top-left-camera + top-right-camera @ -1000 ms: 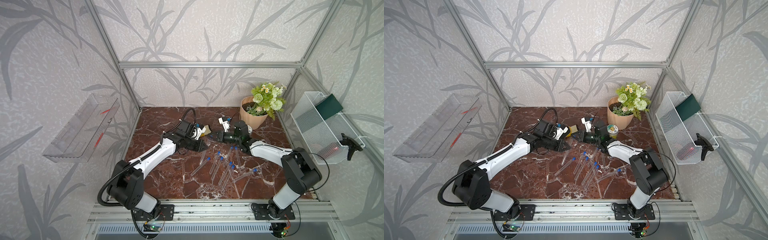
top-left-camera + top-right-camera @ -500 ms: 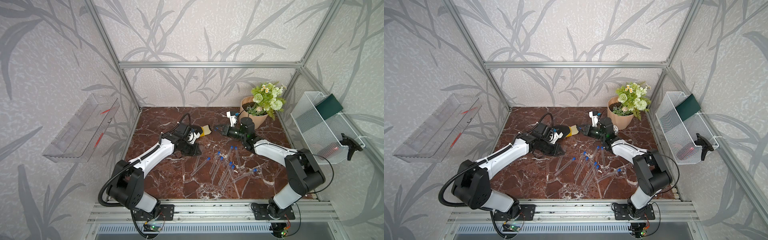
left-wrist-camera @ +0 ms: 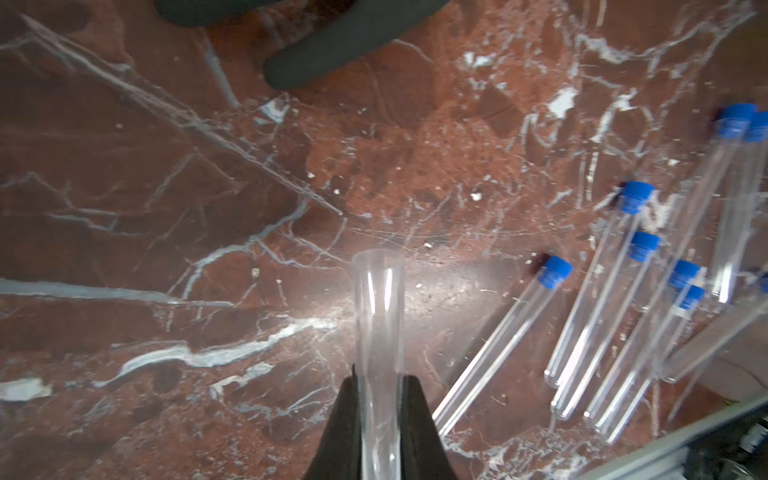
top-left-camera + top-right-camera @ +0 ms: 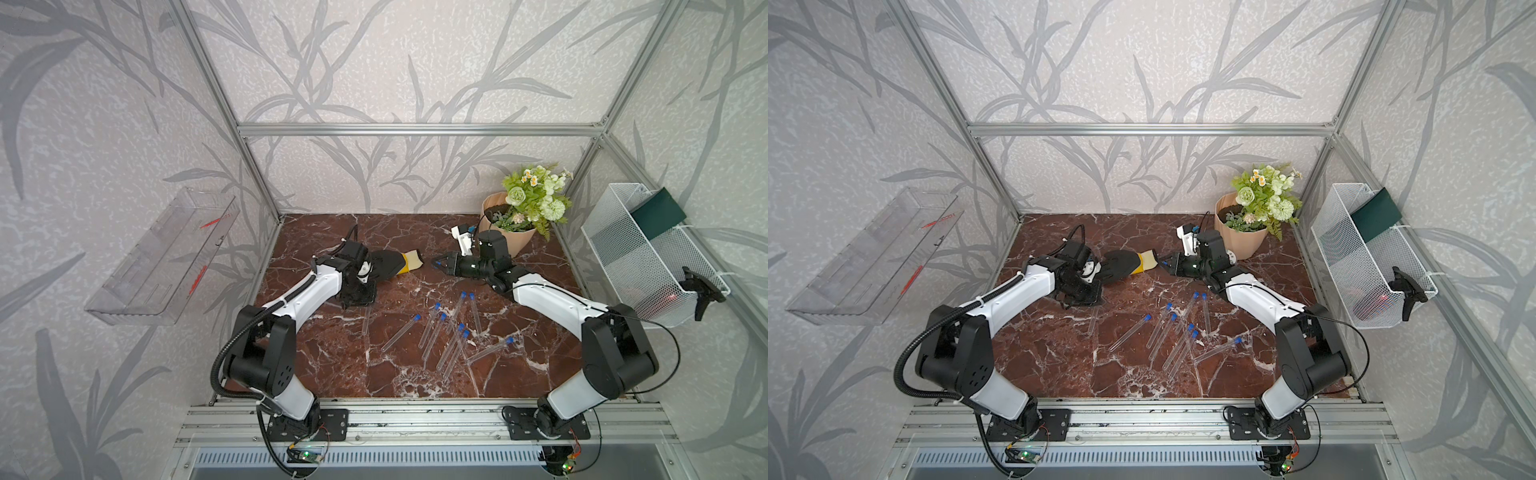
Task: Remove stoppers from test tubes
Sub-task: Place the test tube at the center of the board.
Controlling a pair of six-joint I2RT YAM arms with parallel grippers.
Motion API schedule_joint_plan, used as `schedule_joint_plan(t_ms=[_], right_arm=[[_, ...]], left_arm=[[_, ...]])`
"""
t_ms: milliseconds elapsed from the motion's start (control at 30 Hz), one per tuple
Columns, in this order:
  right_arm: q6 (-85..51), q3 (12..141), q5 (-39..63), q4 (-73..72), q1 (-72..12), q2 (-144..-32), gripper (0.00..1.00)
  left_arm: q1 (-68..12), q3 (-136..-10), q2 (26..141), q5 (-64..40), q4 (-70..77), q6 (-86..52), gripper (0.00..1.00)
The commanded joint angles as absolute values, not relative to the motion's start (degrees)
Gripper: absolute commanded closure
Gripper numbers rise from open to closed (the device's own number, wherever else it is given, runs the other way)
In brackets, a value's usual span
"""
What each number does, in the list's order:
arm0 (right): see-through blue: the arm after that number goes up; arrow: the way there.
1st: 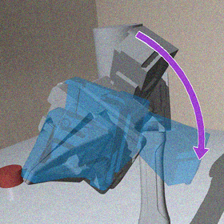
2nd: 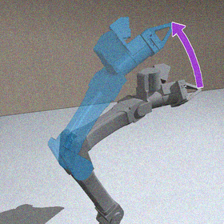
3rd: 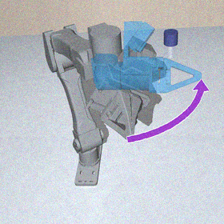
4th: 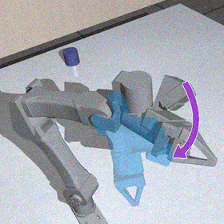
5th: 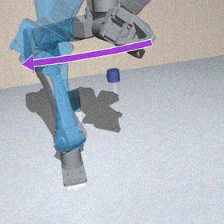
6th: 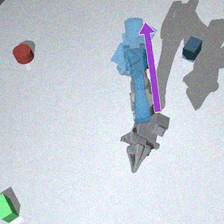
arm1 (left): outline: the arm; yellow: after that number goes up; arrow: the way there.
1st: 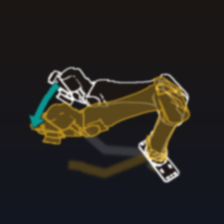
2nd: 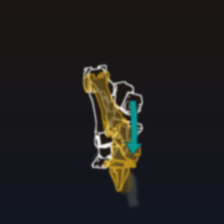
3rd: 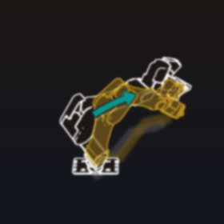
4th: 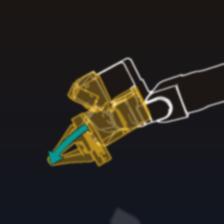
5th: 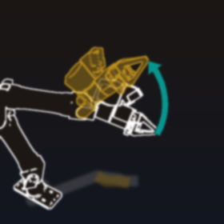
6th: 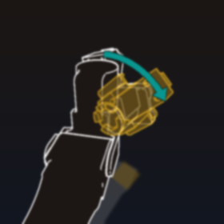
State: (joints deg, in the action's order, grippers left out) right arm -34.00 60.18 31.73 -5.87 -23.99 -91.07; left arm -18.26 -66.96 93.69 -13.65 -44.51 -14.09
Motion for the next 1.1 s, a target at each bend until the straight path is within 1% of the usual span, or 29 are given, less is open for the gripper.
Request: schedule_joint_plan(t_ms=[0,167,467,600,733,900,1000,1067], right_arm=[[-30.24,61.80,29.77,0.16,-24.08,-88.96,1.00],[-29.60,62.09,29.01,2.18,-24.06,-88.61,1.00],[-27.96,62.75,27.60,6.76,-24.06,-88.41,1.00],[-27.91,62.37,27.25,6.78,-24.08,-88.42,1.00],[-27.97,62.58,26.81,7.47,-24.00,-88.68,1.00],[-28.39,62.84,26.99,7.44,-23.93,-88.65,1.00],[-27.80,63.32,26.56,8.66,-23.88,-88.35,1.00],[-27.19,63.57,26.22,9.71,-23.84,-88.00,1.00]], left_arm=[[-17.93,-69.90,96.58,-6.30,-48.47,-12.81,0.92],[-17.81,-71.37,101.13,-2.52,-48.48,-13.86,0.93],[-17.84,-71.72,105.23,-1.89,-46.93,-13.80,0.91],[-17.84,-71.25,106.13,-1.85,-46.62,-13.93,0.88],[-17.84,-70.54,106.42,-2.48,-45.51,-14.71,0.81],[-17.80,-70.00,106.85,-3.40,-45.18,-15.16,0.77],[-17.84,-69.68,106.90,-3.51,-45.18,-15.21,0.71],[-17.84,-69.61,106.77,-3.67,-45.17,-15.21,0.70]])
